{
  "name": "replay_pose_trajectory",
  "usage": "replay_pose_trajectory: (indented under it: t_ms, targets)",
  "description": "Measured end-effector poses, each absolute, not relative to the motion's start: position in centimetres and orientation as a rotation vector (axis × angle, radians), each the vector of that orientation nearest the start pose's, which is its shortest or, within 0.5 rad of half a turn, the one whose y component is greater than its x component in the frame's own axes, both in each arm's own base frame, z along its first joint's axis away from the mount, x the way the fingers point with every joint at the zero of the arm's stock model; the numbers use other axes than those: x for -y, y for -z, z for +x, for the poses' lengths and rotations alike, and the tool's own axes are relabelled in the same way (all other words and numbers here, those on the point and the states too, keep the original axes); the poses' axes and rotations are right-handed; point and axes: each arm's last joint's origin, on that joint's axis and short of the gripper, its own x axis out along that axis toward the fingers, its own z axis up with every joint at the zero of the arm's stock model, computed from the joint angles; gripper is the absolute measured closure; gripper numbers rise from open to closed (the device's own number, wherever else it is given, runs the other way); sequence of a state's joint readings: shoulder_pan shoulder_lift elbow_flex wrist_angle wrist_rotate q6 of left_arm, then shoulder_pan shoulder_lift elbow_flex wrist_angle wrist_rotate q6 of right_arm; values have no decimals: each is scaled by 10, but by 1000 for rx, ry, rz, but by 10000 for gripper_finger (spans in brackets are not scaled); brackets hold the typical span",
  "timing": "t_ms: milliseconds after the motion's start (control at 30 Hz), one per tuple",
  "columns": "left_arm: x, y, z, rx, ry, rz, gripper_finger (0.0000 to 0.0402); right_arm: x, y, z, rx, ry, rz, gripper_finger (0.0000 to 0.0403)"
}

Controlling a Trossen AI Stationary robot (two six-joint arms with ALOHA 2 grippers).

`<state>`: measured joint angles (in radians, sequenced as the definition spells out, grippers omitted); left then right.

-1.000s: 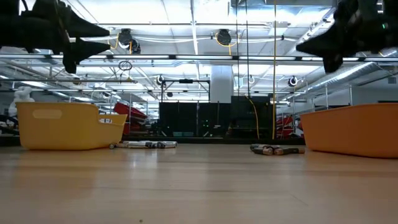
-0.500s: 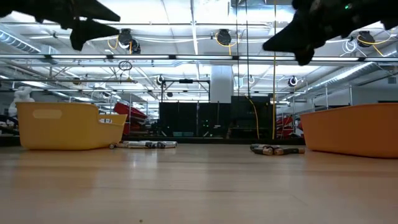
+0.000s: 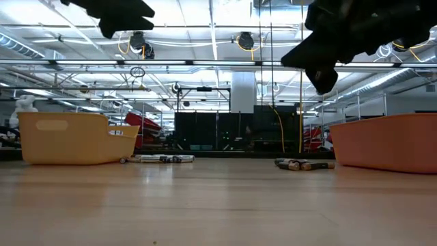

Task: Sort batteries
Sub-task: Put the black battery into the orange bin

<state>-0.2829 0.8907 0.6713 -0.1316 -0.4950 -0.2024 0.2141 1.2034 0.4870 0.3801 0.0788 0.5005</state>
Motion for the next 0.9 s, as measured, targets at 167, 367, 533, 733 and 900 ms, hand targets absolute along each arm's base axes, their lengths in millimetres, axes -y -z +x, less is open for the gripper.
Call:
replay_pose_trajectory:
  t_ms: [167, 367, 533, 733, 900]
  targets:
    - [47, -278, 202, -396, -207, -36, 208, -46, -200, 235, -387, -14, 527, 391]
    - [56, -274, 220, -449, -188, -15, 208, -47, -202, 236, -367, -32, 517, 390]
    - [59, -269, 234, -486, -168, -6, 208, -51, -214, 238, -240, -90, 492, 390]
    - [60, -263, 249, -484, -77, -41, 208, -49, -228, 241, -82, -54, 517, 390]
    - [55, -258, 259, -476, -41, -51, 208, -42, -231, 241, -24, 45, 531, 390]
